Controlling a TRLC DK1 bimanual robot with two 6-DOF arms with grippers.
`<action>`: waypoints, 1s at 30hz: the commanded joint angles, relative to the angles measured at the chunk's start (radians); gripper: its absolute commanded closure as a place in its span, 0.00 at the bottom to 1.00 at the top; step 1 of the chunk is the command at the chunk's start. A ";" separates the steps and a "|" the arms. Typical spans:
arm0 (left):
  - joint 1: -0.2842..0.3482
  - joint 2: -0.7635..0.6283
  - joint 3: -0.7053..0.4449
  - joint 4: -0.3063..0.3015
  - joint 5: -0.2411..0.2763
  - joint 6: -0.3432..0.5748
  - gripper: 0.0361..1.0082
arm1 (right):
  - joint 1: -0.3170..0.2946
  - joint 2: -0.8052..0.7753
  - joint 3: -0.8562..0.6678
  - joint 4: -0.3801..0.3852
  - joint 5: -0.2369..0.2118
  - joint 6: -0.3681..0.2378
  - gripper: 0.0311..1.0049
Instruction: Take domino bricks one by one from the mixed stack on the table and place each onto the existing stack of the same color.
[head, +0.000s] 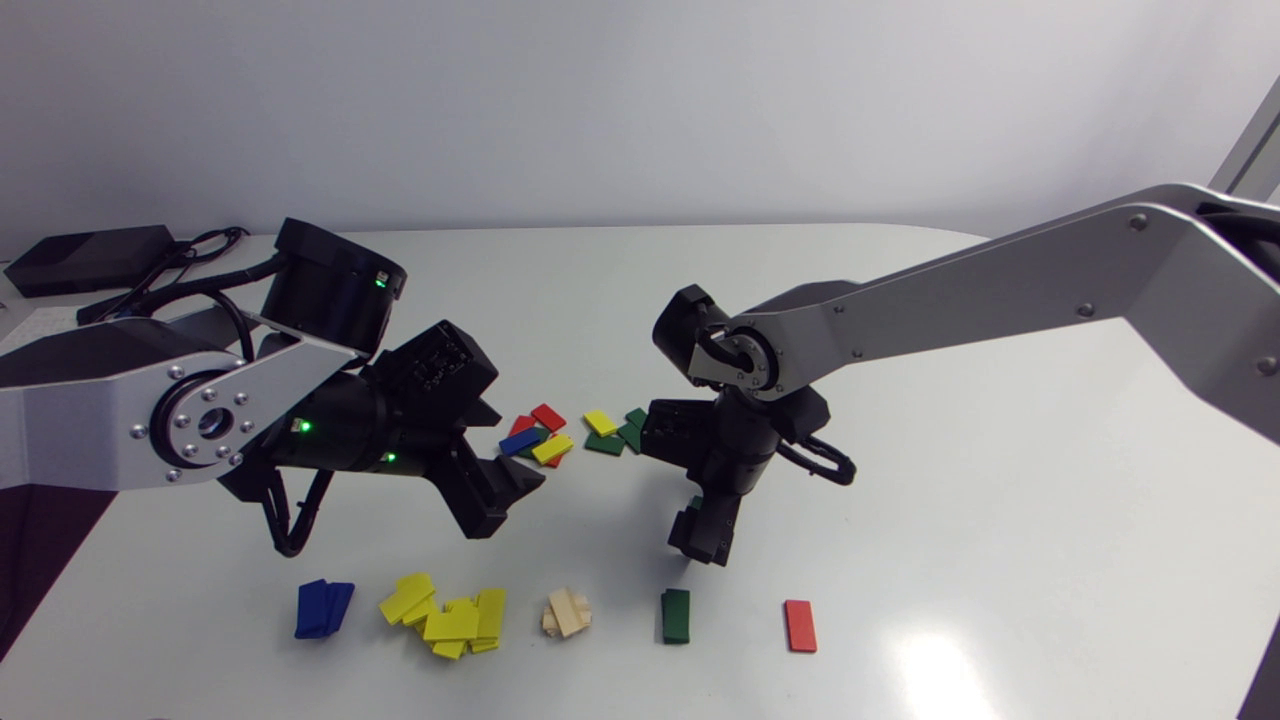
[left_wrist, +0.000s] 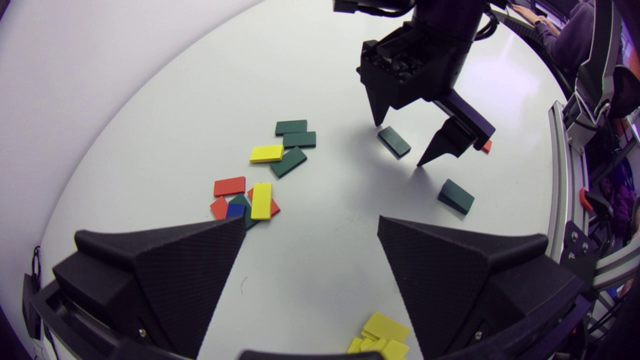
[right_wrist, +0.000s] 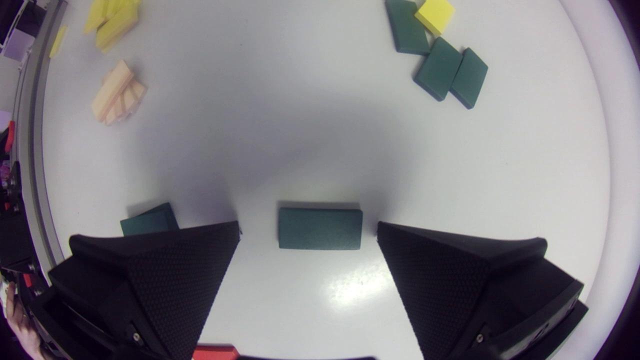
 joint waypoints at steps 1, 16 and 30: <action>0.002 -0.009 -0.024 -0.003 0.004 0.025 0.06 | 0.004 0.032 0.017 -0.019 0.010 -0.012 0.04; 0.003 -0.006 -0.023 -0.003 0.006 0.024 0.06 | 0.002 0.049 0.022 -0.019 0.017 -0.015 0.70; 0.003 -0.009 -0.026 -0.001 0.006 0.022 0.06 | 0.031 -0.161 -0.035 -0.051 0.016 0.000 0.70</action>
